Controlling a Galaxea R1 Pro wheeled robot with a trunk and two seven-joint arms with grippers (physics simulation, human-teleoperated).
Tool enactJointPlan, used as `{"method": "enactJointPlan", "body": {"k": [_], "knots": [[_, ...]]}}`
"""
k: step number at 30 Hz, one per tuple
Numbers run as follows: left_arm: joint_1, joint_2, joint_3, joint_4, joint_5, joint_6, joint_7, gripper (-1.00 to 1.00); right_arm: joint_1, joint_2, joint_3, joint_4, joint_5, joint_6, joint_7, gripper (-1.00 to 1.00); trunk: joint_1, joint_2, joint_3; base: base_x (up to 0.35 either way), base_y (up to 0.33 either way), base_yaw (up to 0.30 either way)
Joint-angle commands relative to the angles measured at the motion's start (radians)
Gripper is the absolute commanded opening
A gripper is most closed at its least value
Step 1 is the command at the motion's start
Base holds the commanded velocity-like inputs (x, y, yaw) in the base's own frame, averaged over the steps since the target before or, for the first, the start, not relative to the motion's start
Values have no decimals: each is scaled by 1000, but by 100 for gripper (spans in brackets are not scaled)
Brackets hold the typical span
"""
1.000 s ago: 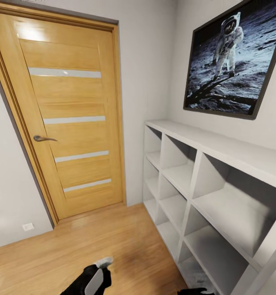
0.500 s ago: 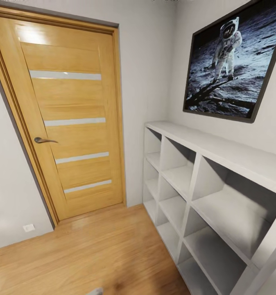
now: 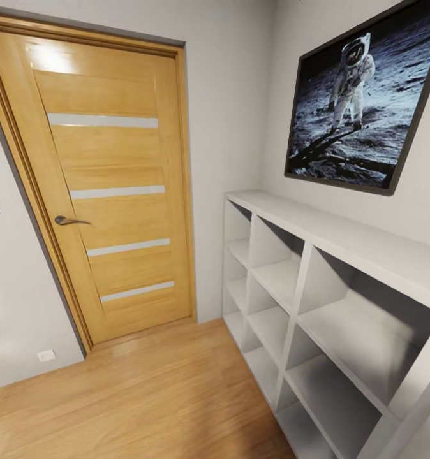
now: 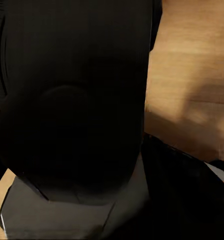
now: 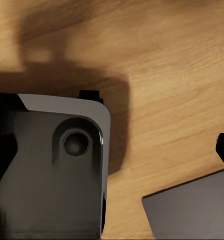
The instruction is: Attach the digital camera to the camera tripod in the bedroom.
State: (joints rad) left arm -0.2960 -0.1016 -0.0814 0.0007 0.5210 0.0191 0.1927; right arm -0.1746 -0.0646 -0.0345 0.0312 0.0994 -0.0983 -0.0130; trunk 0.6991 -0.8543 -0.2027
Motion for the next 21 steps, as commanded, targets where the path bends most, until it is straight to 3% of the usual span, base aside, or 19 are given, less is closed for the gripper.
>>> {"method": "enactJointPlan", "body": {"k": [1,6,13,21], "knots": [[14,0,-15,-1,1,2,3,-100,7,-1,-4,3,11,-4,-3,100,-4,6,2,0,0,0],[49,16,-15,-1,-1,-14,2,-100,22,-1,-4,4,13,-2,-5,100,-23,41,18,0,0,0],[64,61,-15,-1,1,-37,2,-100,27,-1,-4,3,13,-5,-6,100,-50,90,40,0,0,0],[68,79,-15,0,1,-39,2,-100,27,-1,-4,3,14,-10,-5,100,-80,146,65,0,0,0]]}}
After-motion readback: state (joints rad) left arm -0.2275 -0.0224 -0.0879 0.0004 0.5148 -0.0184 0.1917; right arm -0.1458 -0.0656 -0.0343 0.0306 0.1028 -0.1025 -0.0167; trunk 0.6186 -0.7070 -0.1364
